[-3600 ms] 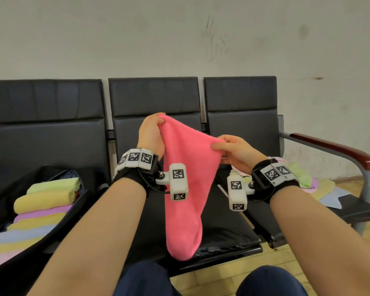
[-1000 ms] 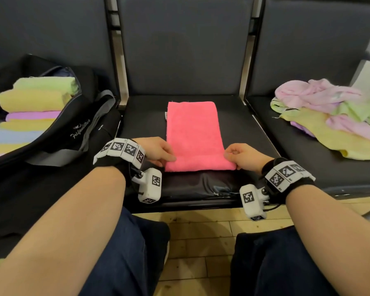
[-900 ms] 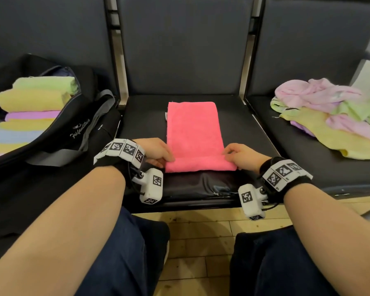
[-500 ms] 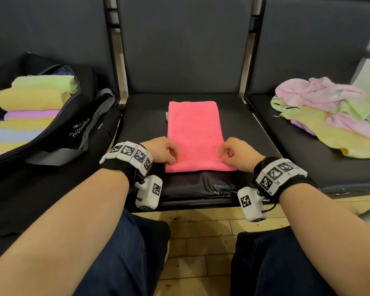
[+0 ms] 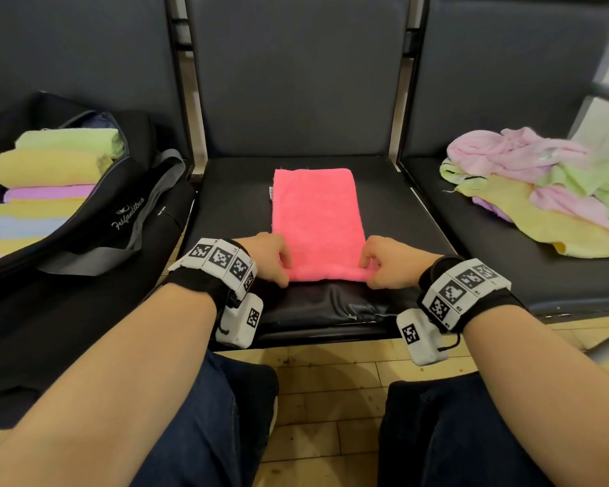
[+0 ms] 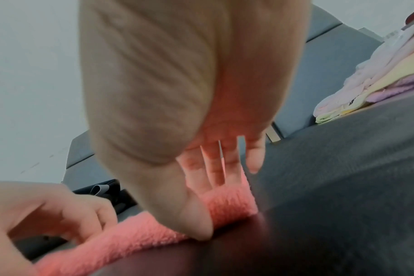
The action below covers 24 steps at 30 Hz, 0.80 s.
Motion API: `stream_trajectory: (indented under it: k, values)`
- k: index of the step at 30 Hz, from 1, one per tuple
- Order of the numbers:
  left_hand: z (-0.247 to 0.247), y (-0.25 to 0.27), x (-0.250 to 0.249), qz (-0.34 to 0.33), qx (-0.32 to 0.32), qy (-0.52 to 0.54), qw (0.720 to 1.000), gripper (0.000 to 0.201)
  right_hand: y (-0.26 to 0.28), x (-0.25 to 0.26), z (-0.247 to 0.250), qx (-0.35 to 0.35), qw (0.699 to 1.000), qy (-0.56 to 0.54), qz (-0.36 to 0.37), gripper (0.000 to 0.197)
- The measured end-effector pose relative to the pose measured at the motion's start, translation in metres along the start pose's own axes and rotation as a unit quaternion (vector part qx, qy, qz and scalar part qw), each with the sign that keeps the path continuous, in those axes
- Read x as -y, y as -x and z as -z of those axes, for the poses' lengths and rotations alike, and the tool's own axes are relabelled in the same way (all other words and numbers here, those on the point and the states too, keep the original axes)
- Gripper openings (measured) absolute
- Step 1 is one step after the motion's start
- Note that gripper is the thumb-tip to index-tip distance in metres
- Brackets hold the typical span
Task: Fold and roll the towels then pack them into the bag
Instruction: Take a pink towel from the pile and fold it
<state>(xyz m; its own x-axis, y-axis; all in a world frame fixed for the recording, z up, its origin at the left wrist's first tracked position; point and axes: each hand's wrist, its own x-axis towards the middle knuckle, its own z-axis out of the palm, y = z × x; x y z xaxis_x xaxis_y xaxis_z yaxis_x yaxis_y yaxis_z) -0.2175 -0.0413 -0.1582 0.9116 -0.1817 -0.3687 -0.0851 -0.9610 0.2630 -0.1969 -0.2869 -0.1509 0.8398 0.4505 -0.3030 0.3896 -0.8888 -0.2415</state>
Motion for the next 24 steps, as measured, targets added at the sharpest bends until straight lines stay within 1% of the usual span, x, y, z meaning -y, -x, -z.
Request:
stream_trajectory:
  k: [3,4,6,10,13,16,19,22,24]
  values:
    - [0.0,0.001,-0.003,-0.015,0.001,-0.02,1.0,0.025,0.0,-0.002,-0.001,0.007,1.0,-0.009,0.002,0.034]
    - [-0.001,0.001,-0.004,-0.024,-0.002,-0.02,1.0,0.027,0.001,-0.003,-0.001,0.006,1.0,-0.015,0.006,0.034]
    - [0.0,0.001,-0.005,-0.027,-0.011,-0.019,0.999,0.032,0.002,-0.004,0.0,-0.008,0.999,-0.032,0.019,0.032]
    - [0.004,0.0,-0.003,-0.027,-0.021,-0.004,0.999,0.032,0.0,-0.006,-0.002,-0.028,0.998,-0.047,0.022,0.028]
    - [0.004,0.0,-0.003,-0.023,-0.024,0.029,0.999,0.03,-0.004,-0.008,-0.006,-0.021,0.998,-0.065,0.014,0.032]
    - [0.003,-0.001,-0.001,-0.025,-0.035,0.069,0.997,0.031,-0.008,-0.011,-0.008,-0.021,0.994,-0.109,-0.011,0.033]
    - [0.003,-0.003,0.001,-0.017,-0.029,0.138,0.99,0.019,-0.013,-0.015,-0.01,-0.029,0.989,-0.143,-0.027,0.031]
    - [0.003,-0.002,-0.002,-0.012,-0.021,0.176,0.984,0.008,-0.014,-0.017,-0.009,-0.03,0.986,-0.162,-0.041,0.024]
    - [0.002,-0.002,-0.003,-0.015,-0.01,0.17,0.985,0.012,-0.015,-0.017,-0.009,-0.045,0.984,-0.168,-0.049,0.014]
